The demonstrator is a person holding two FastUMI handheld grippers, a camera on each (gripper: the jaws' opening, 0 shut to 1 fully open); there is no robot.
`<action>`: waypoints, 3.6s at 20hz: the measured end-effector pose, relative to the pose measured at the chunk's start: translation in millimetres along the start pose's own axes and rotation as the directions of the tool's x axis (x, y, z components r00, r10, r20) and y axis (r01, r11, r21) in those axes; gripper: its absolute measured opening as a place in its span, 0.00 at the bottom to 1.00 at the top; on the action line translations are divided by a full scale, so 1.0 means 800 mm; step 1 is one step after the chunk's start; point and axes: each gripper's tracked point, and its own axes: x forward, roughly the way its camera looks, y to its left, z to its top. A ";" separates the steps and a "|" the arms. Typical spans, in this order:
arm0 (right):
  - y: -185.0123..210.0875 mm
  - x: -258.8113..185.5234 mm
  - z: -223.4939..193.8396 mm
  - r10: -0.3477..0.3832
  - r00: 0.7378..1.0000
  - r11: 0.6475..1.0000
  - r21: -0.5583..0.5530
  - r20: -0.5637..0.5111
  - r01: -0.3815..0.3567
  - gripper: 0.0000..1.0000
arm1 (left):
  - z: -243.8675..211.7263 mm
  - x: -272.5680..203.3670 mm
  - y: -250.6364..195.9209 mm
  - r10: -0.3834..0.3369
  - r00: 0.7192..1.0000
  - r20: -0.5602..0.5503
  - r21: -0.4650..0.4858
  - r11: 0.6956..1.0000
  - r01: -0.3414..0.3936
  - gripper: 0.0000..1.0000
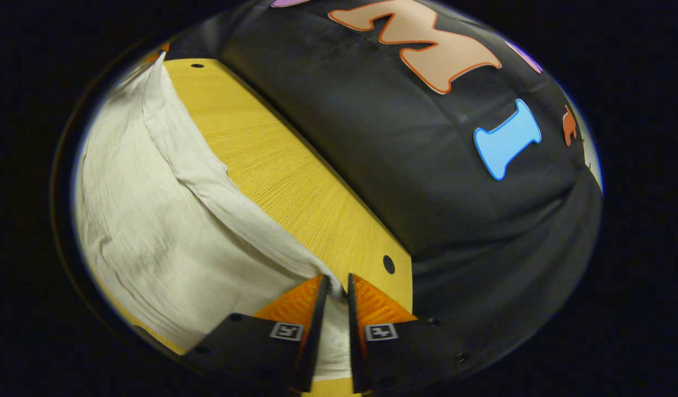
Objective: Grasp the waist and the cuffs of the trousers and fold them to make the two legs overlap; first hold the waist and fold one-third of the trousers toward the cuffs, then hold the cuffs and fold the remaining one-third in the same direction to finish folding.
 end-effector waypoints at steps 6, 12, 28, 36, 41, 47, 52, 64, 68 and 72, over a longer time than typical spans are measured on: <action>-0.013 -0.038 -0.024 0.010 1.000 0.950 0.311 -0.011 -0.006 1.00 | 0.037 -0.046 -0.012 0.031 0.998 0.061 -0.202 0.979 -0.018 0.96; -0.024 -0.056 -0.092 0.028 0.992 0.778 0.626 -0.125 0.057 0.97 | 0.073 -0.107 -0.023 0.063 0.991 0.117 -0.397 0.918 -0.011 0.95; 0.007 -0.031 -0.196 0.196 0.914 0.383 0.886 -0.356 0.262 0.92 | 0.081 -0.184 -0.026 0.113 0.987 0.113 -0.575 0.818 -0.028 0.96; -0.005 -0.036 -0.201 0.225 0.907 0.365 0.894 -0.357 0.262 0.10 | 0.073 -0.188 -0.034 0.104 0.990 0.092 -0.597 0.802 -0.029 0.96; -0.033 -0.056 -0.170 0.155 0.939 0.392 0.892 -0.307 0.227 0.10 | 0.062 -0.192 -0.031 0.113 0.991 0.074 -0.616 0.786 -0.044 0.96; -0.111 -0.144 -0.088 0.045 0.998 0.511 0.860 -0.034 0.006 0.09 | 0.034 -0.196 -0.018 0.136 0.990 0.034 -0.657 0.750 -0.081 0.96; -0.167 -0.201 -0.049 0.067 0.990 0.592 0.794 0.125 -0.140 0.09 | 0.008 -0.200 -0.013 0.143 0.990 0.006 -0.699 0.708 -0.097 0.96; -0.238 -0.299 0.005 0.179 0.930 0.676 0.646 0.322 -0.354 0.09 | -0.071 -0.214 0.008 0.163 0.984 -0.077 -0.738 0.654 -0.166 0.96; -0.236 -0.299 0.000 0.243 0.908 0.706 0.579 0.341 -0.407 0.09 | -0.094 -0.211 0.013 0.158 0.982 -0.104 -0.736 0.651 -0.183 0.96; -0.243 -0.307 -0.004 0.304 0.890 0.747 0.495 0.341 -0.444 0.09 | -0.117 -0.204 0.010 0.142 0.982 -0.127 -0.743 0.642 -0.189 0.96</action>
